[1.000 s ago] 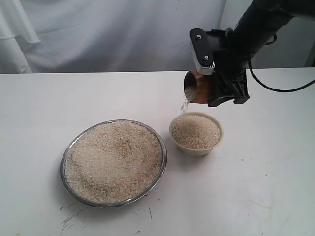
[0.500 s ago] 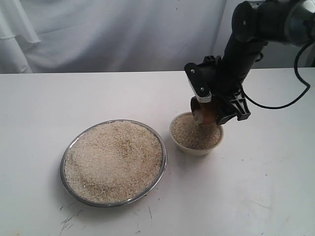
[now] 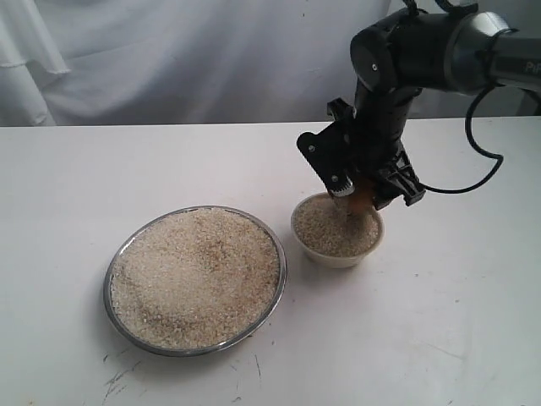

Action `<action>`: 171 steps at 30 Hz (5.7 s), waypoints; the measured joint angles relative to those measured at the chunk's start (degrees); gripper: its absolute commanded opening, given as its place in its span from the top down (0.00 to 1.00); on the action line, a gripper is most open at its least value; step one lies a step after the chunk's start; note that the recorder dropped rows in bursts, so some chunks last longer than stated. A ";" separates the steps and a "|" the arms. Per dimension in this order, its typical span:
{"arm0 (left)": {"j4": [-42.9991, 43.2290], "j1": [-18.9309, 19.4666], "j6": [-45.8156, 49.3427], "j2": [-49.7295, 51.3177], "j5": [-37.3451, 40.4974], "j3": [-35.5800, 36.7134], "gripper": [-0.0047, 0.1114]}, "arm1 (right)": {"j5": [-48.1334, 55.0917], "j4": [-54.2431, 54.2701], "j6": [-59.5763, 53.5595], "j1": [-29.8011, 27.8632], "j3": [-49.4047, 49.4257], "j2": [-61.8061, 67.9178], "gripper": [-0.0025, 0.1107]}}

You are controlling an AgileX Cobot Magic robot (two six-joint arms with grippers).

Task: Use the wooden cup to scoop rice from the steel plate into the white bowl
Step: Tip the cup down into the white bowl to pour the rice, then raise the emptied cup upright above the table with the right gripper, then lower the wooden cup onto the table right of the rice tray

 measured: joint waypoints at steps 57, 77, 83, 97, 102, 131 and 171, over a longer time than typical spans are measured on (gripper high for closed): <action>0.00 0.00 0.00 0.00 0.00 0.00 0.96 | 8.61 75.18 -29.16 -18.91 20.94 -17.19 0.98; 0.00 0.00 0.00 0.00 0.00 0.00 0.96 | -3.75 102.01 -33.65 -18.73 29.99 -17.19 0.98; 0.00 0.00 0.00 0.00 0.00 0.00 0.96 | -11.92 107.32 -33.65 -16.81 24.72 -17.19 0.98; 0.00 0.00 0.00 0.00 0.00 0.00 0.96 | -18.34 99.58 -30.34 -14.08 21.06 -16.82 0.98; 0.00 0.00 0.00 0.00 0.00 0.00 0.96 | -21.55 94.47 -27.07 -12.48 19.36 -15.02 0.98; 0.00 0.00 0.00 0.00 0.00 0.00 0.96 | -60.04 27.81 70.54 -3.66 6.94 -8.07 0.98; 0.00 0.00 0.00 0.00 0.00 0.00 0.96 | -125.95 -69.87 110.84 -19.69 53.88 -5.78 0.98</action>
